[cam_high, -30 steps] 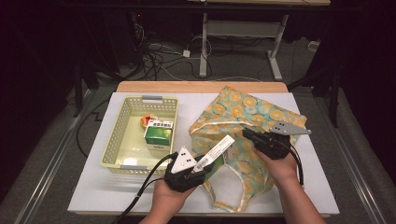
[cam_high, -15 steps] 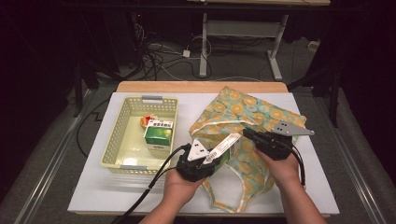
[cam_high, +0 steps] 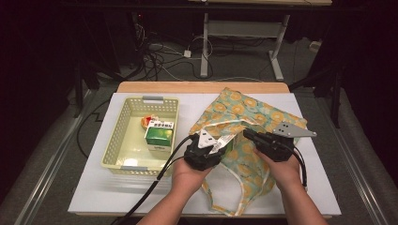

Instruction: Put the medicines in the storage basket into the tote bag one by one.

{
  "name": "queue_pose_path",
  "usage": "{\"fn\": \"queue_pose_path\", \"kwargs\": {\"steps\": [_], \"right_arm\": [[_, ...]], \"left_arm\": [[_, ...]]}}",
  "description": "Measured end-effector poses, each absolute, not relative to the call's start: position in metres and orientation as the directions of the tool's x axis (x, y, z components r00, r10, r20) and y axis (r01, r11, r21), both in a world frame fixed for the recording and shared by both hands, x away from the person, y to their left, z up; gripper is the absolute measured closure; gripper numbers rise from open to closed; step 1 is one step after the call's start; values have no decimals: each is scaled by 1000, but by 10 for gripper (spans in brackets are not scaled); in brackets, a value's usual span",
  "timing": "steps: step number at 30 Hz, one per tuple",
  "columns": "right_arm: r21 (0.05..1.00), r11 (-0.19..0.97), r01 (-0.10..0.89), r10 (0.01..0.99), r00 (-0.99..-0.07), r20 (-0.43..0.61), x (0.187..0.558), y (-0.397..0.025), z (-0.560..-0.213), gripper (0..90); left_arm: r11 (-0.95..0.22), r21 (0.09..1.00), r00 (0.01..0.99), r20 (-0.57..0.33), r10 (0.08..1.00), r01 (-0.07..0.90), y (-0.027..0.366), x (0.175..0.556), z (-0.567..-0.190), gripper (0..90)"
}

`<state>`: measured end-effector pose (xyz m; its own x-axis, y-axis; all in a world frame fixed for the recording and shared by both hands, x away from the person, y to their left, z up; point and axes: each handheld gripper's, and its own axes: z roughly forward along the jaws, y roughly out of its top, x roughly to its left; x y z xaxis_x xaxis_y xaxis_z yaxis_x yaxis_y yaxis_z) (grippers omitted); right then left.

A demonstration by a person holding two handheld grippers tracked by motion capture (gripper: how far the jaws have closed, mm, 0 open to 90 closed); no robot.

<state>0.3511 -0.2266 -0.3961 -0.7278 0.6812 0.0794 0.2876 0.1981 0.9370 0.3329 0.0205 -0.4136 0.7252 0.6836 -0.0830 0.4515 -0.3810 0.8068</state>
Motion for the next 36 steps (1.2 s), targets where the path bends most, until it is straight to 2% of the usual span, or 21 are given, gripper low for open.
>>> {"fn": "queue_pose_path", "kwargs": {"steps": [8,14,22,24,26,29,36], "right_arm": [[934,194,299,683,-725,90,353,-227,-400,900],[934,193,301,687,-721,90,354,-230,-401,900],[930,197,311,691,-716,93,357,-233,-405,900],[928,196,317,694,-714,97,357,-233,-406,900],[926,194,324,696,-711,103,357,-234,-407,900],[926,198,322,696,-711,98,358,-234,-408,900],[925,205,321,698,-710,92,356,-234,-408,900]], "left_arm": [[-352,820,700,-80,710,452,5,351,-409,600],[-356,819,690,-65,721,450,-4,361,-422,599],[-346,820,703,-94,705,457,-6,364,-440,591],[-354,820,708,-87,701,451,-7,363,-442,554],[-347,818,714,-107,692,459,-5,360,-443,463],[-346,818,719,-114,685,460,2,351,-444,378],[-358,811,712,-99,695,462,18,330,-454,369]]}}
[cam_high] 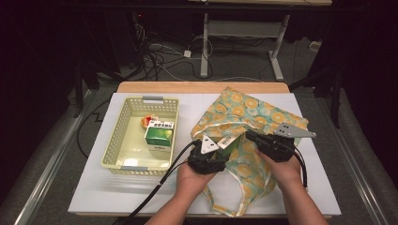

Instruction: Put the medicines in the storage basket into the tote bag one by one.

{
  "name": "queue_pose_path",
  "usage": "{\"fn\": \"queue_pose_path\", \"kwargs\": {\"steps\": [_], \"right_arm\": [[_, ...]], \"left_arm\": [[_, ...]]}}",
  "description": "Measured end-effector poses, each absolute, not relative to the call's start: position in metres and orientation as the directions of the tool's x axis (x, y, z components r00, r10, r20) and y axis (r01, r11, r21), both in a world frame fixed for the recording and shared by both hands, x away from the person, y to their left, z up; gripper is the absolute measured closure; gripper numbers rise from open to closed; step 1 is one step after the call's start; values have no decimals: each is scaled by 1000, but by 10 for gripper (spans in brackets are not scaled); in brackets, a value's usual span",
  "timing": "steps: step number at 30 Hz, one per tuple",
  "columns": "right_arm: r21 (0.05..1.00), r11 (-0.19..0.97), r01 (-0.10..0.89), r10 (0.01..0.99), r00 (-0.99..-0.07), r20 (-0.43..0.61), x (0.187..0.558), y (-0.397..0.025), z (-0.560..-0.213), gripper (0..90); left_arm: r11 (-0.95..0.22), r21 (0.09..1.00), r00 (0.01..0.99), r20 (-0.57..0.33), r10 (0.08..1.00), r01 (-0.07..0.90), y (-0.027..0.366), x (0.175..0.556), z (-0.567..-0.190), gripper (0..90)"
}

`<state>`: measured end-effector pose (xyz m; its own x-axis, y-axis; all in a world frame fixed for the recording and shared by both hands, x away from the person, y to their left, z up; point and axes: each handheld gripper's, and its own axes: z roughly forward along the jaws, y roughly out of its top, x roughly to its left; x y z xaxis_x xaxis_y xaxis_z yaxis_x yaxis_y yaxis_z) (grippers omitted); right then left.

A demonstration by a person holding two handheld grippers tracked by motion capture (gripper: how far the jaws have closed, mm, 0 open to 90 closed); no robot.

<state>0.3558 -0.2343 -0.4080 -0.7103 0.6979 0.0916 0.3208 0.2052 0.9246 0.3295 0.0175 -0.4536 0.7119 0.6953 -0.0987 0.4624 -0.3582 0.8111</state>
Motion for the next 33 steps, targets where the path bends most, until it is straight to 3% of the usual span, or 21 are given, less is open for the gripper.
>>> {"fn": "queue_pose_path", "kwargs": {"steps": [7,15,22,33], "right_arm": [[924,213,318,699,-710,84,352,-235,-407,900],[922,218,321,698,-711,83,351,-234,-409,900],[920,220,325,697,-712,85,352,-233,-410,900],[921,219,321,702,-707,80,350,-236,-408,900]], "left_arm": [[-325,810,690,-130,712,488,37,312,-456,407],[-298,827,714,-167,680,477,56,295,-445,582],[-274,841,708,-169,686,466,86,280,-431,668],[-249,849,648,-135,750,465,144,270,-423,681]]}}
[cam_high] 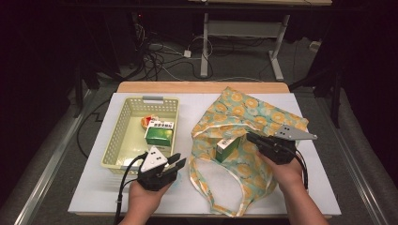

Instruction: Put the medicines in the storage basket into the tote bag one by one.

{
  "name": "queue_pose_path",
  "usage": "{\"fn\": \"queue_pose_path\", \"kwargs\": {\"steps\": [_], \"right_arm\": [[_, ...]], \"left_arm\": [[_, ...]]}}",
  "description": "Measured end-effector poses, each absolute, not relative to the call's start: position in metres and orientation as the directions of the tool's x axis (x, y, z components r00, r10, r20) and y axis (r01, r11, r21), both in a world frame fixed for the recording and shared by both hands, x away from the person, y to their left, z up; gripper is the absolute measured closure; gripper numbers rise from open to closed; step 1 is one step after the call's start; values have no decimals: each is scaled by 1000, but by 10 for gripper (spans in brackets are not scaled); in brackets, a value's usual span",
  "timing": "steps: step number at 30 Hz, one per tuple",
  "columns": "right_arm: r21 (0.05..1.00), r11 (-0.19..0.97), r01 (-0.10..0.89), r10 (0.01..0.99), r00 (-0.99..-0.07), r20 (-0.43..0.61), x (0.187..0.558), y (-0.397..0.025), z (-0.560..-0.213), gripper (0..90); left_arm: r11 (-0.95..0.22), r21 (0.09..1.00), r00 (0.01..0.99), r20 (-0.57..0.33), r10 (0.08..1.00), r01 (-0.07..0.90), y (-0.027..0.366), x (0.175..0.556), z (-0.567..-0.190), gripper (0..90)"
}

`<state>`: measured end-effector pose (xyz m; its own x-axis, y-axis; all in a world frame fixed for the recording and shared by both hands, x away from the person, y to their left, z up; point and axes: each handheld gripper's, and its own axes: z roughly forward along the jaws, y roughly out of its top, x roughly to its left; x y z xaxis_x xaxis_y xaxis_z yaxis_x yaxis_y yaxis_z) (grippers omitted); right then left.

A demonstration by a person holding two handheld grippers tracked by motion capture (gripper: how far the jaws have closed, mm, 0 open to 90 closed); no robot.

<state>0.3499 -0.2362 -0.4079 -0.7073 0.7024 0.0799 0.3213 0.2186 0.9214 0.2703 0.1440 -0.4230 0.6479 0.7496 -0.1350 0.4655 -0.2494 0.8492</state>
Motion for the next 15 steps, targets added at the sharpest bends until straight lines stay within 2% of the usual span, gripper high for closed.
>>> {"fn": "queue_pose_path", "kwargs": {"steps": [2,6,9,15], "right_arm": [[921,219,321,703,-707,79,350,-237,-408,900],[922,218,320,704,-706,78,350,-238,-408,900],[923,214,320,707,-703,80,350,-239,-408,900],[922,216,320,708,-701,78,350,-240,-408,900]], "left_arm": [[-242,849,631,-133,764,471,155,270,-422,679],[-231,847,595,-119,795,478,175,271,-421,620],[-238,840,559,-92,824,488,187,272,-422,529],[-203,829,513,-114,851,522,211,275,-422,335]]}}
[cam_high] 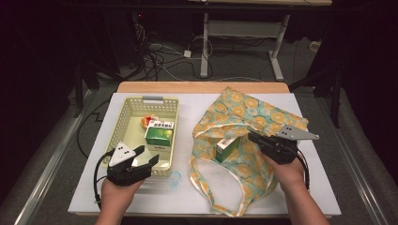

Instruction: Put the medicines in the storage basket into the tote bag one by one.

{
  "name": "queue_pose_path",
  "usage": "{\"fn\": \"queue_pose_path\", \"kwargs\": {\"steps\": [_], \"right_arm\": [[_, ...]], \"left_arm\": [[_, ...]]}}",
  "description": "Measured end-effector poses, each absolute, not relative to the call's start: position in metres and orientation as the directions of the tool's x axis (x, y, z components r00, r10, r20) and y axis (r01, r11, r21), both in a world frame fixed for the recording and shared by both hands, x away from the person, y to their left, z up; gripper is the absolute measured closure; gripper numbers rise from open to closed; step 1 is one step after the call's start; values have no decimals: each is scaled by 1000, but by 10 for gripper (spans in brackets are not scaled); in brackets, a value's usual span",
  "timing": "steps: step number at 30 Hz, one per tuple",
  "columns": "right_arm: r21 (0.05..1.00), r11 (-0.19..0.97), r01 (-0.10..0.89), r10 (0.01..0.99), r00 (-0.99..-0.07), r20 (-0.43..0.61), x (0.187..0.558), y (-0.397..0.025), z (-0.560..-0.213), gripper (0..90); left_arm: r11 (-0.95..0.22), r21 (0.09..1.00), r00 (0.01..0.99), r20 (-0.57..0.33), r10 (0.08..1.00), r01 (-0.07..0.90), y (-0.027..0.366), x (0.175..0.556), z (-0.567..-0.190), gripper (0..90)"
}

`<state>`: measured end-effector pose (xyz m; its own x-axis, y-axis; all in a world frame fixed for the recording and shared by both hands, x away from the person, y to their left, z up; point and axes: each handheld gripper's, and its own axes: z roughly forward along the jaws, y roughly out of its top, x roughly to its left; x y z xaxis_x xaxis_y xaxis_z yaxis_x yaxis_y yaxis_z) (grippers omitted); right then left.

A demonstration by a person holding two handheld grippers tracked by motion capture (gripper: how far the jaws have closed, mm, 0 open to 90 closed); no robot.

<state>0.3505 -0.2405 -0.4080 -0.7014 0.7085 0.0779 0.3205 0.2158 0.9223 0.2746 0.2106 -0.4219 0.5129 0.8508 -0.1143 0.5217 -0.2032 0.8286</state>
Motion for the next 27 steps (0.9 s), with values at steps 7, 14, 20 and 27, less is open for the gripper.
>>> {"fn": "queue_pose_path", "kwargs": {"steps": [7,14,20,27], "right_arm": [[921,218,323,710,-700,78,350,-241,-409,900],[920,226,320,708,-703,71,350,-241,-409,900],[918,235,320,707,-704,65,351,-240,-410,900],[918,233,320,710,-702,65,350,-241,-410,900]], "left_arm": [[-167,813,461,-137,877,558,227,278,-424,147],[-151,802,434,-146,889,578,235,284,-424,0],[-149,805,425,-137,895,574,237,289,-421,0],[-145,811,442,-151,884,567,225,303,-410,0]]}}
